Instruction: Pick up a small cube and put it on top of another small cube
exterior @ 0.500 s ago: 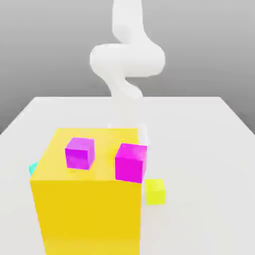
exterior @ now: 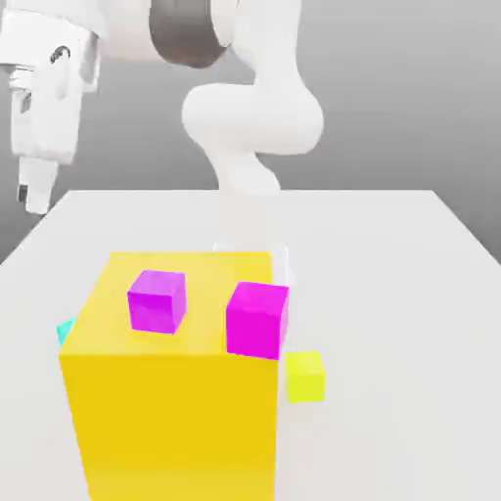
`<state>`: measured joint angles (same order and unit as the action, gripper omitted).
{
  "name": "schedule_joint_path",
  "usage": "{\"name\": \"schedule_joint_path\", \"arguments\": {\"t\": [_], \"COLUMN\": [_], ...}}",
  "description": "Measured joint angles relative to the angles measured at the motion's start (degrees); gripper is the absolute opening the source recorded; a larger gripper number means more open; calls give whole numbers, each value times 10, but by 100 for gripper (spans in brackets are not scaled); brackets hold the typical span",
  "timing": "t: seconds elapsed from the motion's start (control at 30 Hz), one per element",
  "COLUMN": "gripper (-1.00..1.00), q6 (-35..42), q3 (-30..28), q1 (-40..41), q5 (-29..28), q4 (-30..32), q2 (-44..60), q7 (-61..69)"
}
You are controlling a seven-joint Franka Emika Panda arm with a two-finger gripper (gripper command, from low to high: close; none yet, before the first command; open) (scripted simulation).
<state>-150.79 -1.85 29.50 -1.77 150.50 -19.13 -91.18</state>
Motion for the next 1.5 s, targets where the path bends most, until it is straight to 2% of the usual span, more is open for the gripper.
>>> {"name": "schedule_joint_path", "arguments": {"t": [0.23, 0.4, 0.57, 0.67, 0.7, 0.9, 1.2, 1.37, 1.5], "gripper": [0, 0, 0, 0, -100, -100, -100, -100, -100], "q6": [-75, -129, -207, -258, -266, -272, -143, -68, 9], "q3": [-35, -68, -30, 2, 7, 10, -21, 6, 28], "q1": [92, 155, 186, 215, 220, 222, 192, 132, 90], "q5": [-6, 13, 68, 78, 80, 80, 17, -49, -85], "q4": [74, 127, 121, 110, 108, 107, 130, 82, 18], "q2": [105, 181, 280, 342, 352, 358, 209, 206, 196], "q7": [-179, -289, -275, -267, -266, -266, -308, -319, -287]}}
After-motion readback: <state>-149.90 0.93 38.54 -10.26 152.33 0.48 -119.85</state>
